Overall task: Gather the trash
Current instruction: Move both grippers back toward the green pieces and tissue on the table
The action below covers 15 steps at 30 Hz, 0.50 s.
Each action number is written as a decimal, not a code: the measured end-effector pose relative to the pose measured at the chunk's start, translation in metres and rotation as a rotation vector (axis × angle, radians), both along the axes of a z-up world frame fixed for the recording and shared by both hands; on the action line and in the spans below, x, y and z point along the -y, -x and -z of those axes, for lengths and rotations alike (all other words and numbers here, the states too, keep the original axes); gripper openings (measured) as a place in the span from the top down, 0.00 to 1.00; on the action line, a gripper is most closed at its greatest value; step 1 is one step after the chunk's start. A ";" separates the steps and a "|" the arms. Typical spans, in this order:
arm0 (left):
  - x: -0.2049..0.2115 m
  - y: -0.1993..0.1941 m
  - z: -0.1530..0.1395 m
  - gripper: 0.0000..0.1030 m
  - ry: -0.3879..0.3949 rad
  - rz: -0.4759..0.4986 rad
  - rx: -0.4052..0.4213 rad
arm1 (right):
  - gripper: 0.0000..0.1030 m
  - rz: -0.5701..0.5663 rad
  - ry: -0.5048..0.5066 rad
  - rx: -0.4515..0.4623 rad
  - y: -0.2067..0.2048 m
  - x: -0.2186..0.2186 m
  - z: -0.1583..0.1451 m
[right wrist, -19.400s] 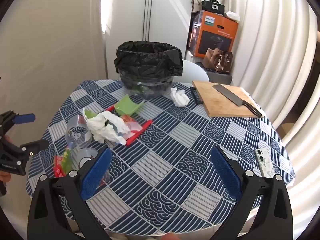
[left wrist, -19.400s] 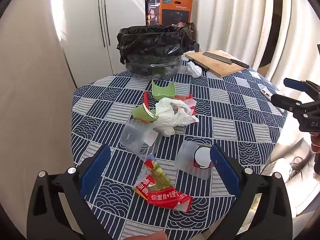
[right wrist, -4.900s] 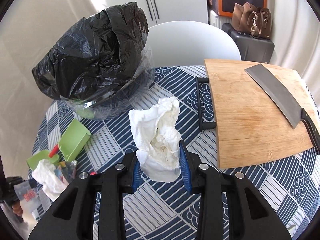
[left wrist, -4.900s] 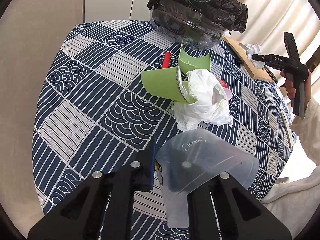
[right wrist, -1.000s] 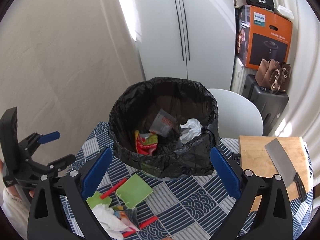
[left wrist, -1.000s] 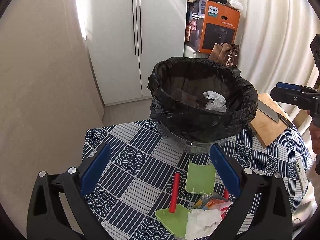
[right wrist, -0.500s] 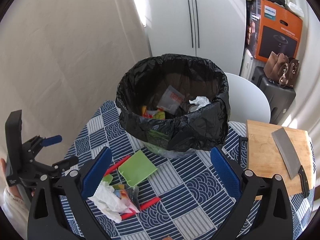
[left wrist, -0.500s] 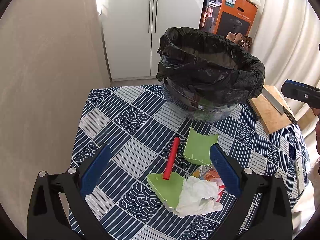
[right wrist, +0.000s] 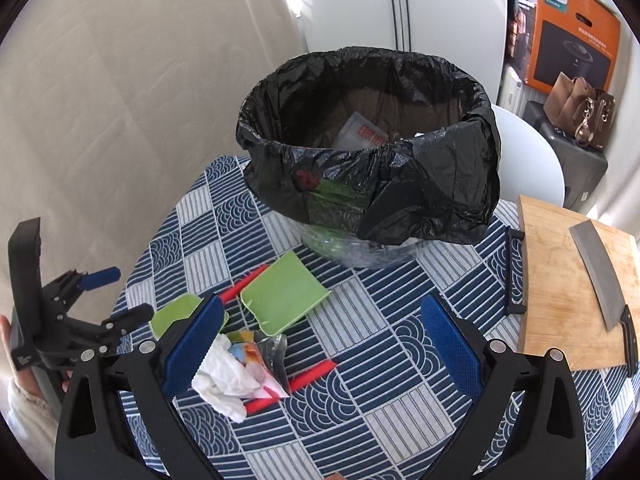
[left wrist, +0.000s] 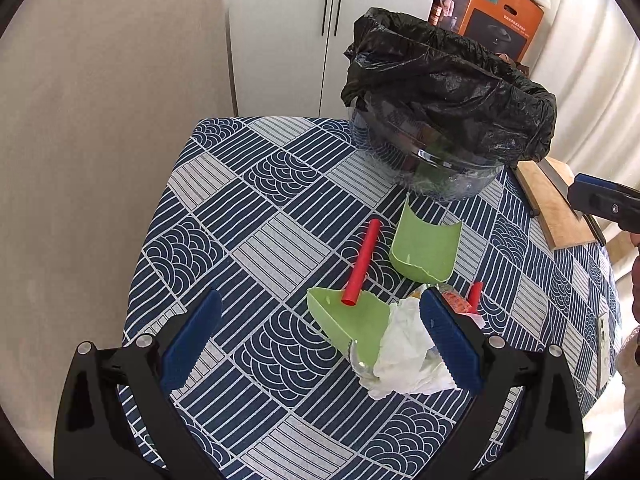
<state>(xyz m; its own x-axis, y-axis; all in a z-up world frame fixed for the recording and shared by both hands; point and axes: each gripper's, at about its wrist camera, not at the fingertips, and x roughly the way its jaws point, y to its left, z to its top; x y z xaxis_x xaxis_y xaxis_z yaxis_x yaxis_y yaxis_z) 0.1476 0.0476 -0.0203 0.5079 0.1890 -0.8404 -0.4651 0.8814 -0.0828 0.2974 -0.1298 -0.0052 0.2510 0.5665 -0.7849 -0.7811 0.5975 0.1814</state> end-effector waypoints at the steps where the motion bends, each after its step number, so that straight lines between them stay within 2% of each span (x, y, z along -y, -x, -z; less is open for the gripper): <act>1: -0.001 0.000 0.003 0.06 0.005 -0.003 -0.004 | 0.08 0.005 0.005 -0.006 0.000 -0.001 0.004; 15: -0.018 -0.006 0.037 0.06 0.074 0.024 -0.085 | 0.08 0.034 0.103 -0.080 0.004 -0.025 0.058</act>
<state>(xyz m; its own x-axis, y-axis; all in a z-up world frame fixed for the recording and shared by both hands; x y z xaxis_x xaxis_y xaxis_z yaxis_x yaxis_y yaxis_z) 0.1531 0.0656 -0.0575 0.4375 0.1136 -0.8920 -0.4523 0.8852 -0.1091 0.2932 -0.1050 -0.0634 0.2032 0.4745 -0.8565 -0.7458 0.6417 0.1786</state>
